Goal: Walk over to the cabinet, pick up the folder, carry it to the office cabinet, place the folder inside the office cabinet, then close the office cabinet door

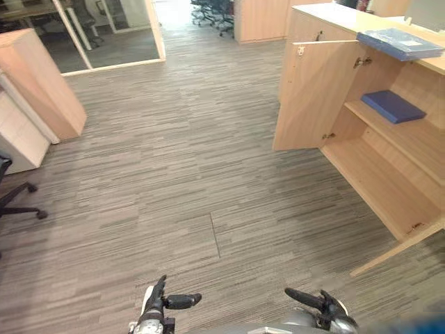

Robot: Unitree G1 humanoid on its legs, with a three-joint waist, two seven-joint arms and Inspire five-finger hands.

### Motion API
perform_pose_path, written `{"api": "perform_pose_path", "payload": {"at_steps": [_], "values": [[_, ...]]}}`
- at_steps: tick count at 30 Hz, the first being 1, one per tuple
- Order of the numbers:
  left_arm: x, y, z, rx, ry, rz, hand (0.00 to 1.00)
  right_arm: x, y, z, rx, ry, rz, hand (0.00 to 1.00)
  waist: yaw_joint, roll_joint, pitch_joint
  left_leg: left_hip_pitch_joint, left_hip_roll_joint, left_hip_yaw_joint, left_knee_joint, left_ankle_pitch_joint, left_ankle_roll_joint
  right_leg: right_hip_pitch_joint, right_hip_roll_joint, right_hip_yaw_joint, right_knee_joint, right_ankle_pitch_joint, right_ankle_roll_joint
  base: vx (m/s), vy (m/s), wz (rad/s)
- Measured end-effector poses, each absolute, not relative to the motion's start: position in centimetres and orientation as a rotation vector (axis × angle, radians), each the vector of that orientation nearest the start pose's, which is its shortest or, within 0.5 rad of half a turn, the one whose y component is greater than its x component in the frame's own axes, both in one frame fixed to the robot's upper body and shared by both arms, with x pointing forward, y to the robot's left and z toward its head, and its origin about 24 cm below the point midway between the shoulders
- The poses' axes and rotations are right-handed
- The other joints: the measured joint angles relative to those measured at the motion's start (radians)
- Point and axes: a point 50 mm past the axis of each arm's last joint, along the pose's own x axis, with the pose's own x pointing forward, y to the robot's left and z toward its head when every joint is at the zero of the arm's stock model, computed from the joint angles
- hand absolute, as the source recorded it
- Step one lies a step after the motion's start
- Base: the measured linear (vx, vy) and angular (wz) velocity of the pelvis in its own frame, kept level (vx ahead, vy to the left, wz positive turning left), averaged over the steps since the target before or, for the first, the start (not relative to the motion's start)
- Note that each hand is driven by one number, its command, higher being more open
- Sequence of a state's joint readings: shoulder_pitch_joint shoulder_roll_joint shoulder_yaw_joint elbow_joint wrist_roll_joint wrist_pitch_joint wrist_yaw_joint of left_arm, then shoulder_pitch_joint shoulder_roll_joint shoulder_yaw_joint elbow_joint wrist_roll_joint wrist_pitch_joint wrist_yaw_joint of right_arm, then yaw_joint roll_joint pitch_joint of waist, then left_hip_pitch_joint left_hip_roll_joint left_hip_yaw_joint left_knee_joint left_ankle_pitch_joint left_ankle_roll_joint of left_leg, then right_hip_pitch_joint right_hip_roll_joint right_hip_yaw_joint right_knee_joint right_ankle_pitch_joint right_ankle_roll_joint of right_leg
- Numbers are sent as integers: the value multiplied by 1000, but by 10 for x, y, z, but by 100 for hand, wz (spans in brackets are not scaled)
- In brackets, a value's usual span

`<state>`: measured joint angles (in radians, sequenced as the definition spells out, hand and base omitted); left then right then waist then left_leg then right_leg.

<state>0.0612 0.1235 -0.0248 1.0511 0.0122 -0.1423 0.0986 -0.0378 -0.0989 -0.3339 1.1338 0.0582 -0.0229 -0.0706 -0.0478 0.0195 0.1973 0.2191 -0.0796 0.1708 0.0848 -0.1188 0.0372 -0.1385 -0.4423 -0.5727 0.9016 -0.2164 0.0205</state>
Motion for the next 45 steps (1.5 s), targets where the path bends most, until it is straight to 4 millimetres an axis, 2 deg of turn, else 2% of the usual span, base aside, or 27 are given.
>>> {"api": "perform_pose_path", "payload": {"at_steps": [1, 4, 6, 7, 8, 9, 11, 13, 14, 17, 18, 21, 24, 25, 28, 29, 31, 32, 33, 34, 35, 36, 38, 40, 42, 44, 45], "values": [[116, 193, -153, 160, 968, 119, 100, 126, -222, -152, 132, 1025, -429, 100, -3, 2, 11, 21, 0, -2, -14, -1, -2, -31, 67, -46, -172, -3, 8, 261, 91, -28], [119, 191, -153, 151, 966, 111, 100, 134, -218, -150, 145, 1007, -420, 100, -7, -13, 31, 44, -3, 2, -41, -18, -29, -94, 145, -70, -415, 57, -1, 247, 17, -2], [121, 195, -152, 146, 963, 135, 100, 125, -217, -154, 152, 1035, -432, 100, -7, -48, 49, 91, -14, -1, -49, -53, -73, -107, 159, -87, -498, 148, -62, 306, -75, 42], [119, 197, -153, 141, 965, 148, 100, 120, -216, -156, 155, 1050, -434, 100, -6, -55, 50, 105, -15, -3, -47, -69, -81, -103, 160, -88, -498, 158, -81, 375, -155, 50], [117, 198, -153, 127, 973, 174, 100, 111, -219, -158, 175, 1066, -463, 100, -13, -57, 48, 134, 0, -17, -35, -115, -81, -91, 173, -82, -467, 175, -161, 276, -120, 21], [116, 198, -154, 99, 978, 207, 100, 110, -223, -157, 199, 1056, -498, 100, -8, -30, 49, 129, 35, -13, 24, -140, -97, -78, 201, -90, -451, 129, -146, 422, -207, 4], [113, 202, -154, 65, 983, 257, 100, 105, -224, -159, 216, 1067, -518, 100, -14, -22, 47, 40, 79, -5, 268, -154, -119, -30, 237, -90, -487, 98, -134, 406, -252, -25], [107, 202, -156, 7, 993, 315, 100, 88, -230, -161, 246, 1092, -571, 100, -16, 25, 35, -65, 181, 28, 583, -121, -147, 44, 333, -80, -558, 84, -143, 399, -191, -47], [102, 203, -157, -24, 1002, 351, 100, 79, -233, -162, 256, 1107, -590, 100, -11, 37, 29, -134, 246, 35, 773, -58, -169, 88, 388, -50, -596, 75, -156, 441, -94, -88], [103, 211, -155, -61, 988, 412, 100, 71, -231, -164, 259, 1128, -595, 100, -12, 14, 42, -253, 308, 71, 990, -70, -150, 186, 442, 35, -656, 42, -153, 430, -83, -87], [107, 213, -153, -66, 964, 427, 100, 66, -229, -165, 261, 1141, -595, 100, -9, -3, 47, -305, 314, 81, 986, -83, -130, 221, 452, 69, -693, 43, -143, 393, -86, -81], [116, 213, -148, -76, 915, 444, 100, 67, -227, -166, 265, 1156, -591, 100, 6, -20, 56, -383, 299, 76, 846, -107, -117, 276, 468, 148, -746, 59, -136, 367, -38, -95], [123, 208, -145, -107, 884, 476, 100, 75, -222, -165, 235, 1143, -540, 100, 42, -24, 59, -414, 249, -69, 509, -120, -119, 318, 485, 281, -773, 56, -127, 357, 92, -143], [121, 208, -145, -127, 882, 499, 100, 83, -216, -164, 212, 1121, -494, 100, 48, -24, 59, -417, 246, -184, 346, -110, -132, 340, 493, 354, -779, 41, -103, 418, 161, -124], [114, 205, -148, -155, 901, 525, 100, 86, -217, -162, 192, 1099, -485, 100, 48, -6, 37, -419, 237, -304, 240, -94, -147, 353, 492, 441, -771, 8, -51, 347, 186, -98], [109, 204, -151, -166, 919, 533, 100, 84, -218, -162, 187, 1103, -491, 100, 48, 6, 17, -417, 229, -328, 222, -81, -134, 351, 485, 474, -761, -10, -27, 513, 359, -112], [100, 201, -155, -190, 961, 546, 100, 78, -220, -163, 187, 1116, -502, 100, 50, 17, -20, -389, 203, -304, 213, -1, -114, 333, 441, 520, -694, -59, 27, 447, 378, -108], [94, 199, -158, -209, 985, 565, 100, 73, -222, -164, 194, 1120, -515, 100, 54, 16, -42, -351, 191, -229, 201, 41, -152, 273, 389, 531, -557, -95, 80, 401, 442, -146], [90, 203, -159, -216, 996, 587, 100, 74, -218, -164, 216, 1112, -515, 100, 68, -13, -59, -294, 144, -143, 153, 30, -127, 162, 296, 512, -326, -117, 77, 380, 447, -151], [89, 206, -159, -210, 1000, 593, 100, 75, -216, -164, 233, 1107, -518, 100, 68, -33, -63, -261, 117, -104, 128, 29, -113, 108, 243, 491, -215, -106, 56, 338, 424, -137], [86, 210, -160, -191, 1010, 591, 100, 76, -216, -164, 253, 1099, -524, 100, 57, -50, -61, -197, 75, -54, 97, 26, -84, 47, 139, 410, -55, -55, -26, 326, 365, -91], [84, 211, -161, -173, 1025, 575, 100, 74, -220, -163, 259, 1098, -543, 100, 35, -39, -57, -140, 62, -28, 81, 15, -62, 44, 46, 269, 29, -23, -74, 320, 340, -74], [85, 211, -161, -139, 1038, 539, 100, 75, -228, -162, 238, 1096, -551, 100, 24, -11, -44, -69, 76, 2, 39, 12, -56, 47, -24, 85, 70, -39, -65, 256, 280, -62], [88, 214, -160, -101, 1036, 508, 100, 79, -230, -161, 230, 1090, -551, 100, 24, 1, -38, -25, 102, 44, -10, 11, -56, 27, -4, 4, -10, -64, -13, 189, 169, -63], [101, 215, -157, -38, 1020, 436, 100, 82, -227, -161, 237, 1085, -549, 100, 15, -14, -15, 3, 115, 69, -32, 11, -55, -20, 43, -4, -179, -60, 31, 190, -18, -46], [113, 211, -155, -34, 994, 413, 100, 83, -225, -161, 260, 1070, -564, 100, 14, -18, 5, 31, 127, 81, -55, -15, -69, -67, 77, 1, -301, -14, 52, 185, -133, -43], [118, 211, -153, -29, 984, 407, 100, 85, -223, -161, 266, 1061, -564, 100, 14, -28, 16, 44, 126, 91, -57, -22, -83, -79, 87, 9, -340, 30, 29, 189, -182, -51]]}}
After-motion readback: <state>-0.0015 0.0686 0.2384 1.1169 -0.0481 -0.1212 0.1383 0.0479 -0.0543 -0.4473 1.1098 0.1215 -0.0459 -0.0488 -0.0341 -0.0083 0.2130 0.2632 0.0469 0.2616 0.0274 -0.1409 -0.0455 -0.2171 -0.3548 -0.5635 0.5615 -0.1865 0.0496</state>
